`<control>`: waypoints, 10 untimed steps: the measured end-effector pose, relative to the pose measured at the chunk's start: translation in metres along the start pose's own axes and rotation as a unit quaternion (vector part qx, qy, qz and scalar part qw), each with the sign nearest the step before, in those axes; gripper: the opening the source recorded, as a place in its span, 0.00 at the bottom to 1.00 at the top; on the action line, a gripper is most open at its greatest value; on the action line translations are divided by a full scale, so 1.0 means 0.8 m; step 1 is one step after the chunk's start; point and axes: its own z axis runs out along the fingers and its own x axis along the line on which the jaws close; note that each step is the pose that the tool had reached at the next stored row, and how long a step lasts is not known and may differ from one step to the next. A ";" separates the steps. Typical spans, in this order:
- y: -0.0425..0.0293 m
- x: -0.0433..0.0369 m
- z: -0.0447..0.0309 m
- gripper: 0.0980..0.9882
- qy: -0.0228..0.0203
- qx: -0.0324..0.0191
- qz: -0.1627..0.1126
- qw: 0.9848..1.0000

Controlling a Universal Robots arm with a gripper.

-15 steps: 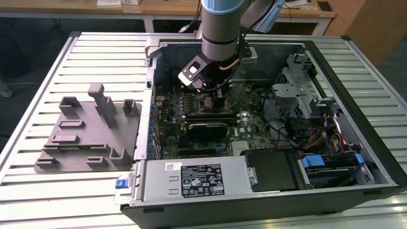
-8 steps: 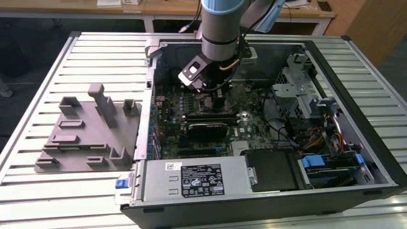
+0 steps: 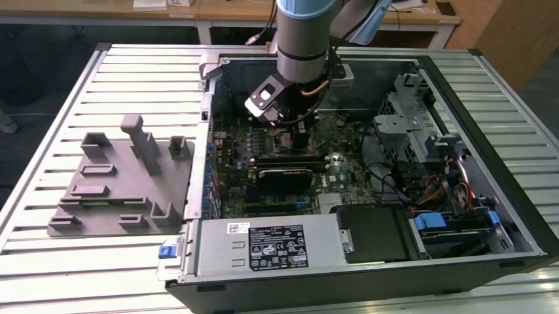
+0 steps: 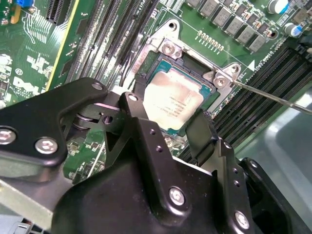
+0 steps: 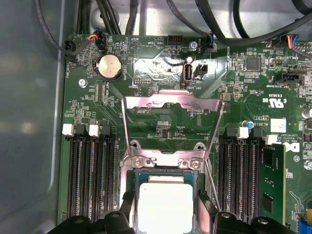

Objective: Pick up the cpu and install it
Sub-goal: 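Place the cpu into insertion slot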

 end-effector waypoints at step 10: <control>0.0002 0.000 -0.0051 0.56 0.000 0.000 0.000 1.000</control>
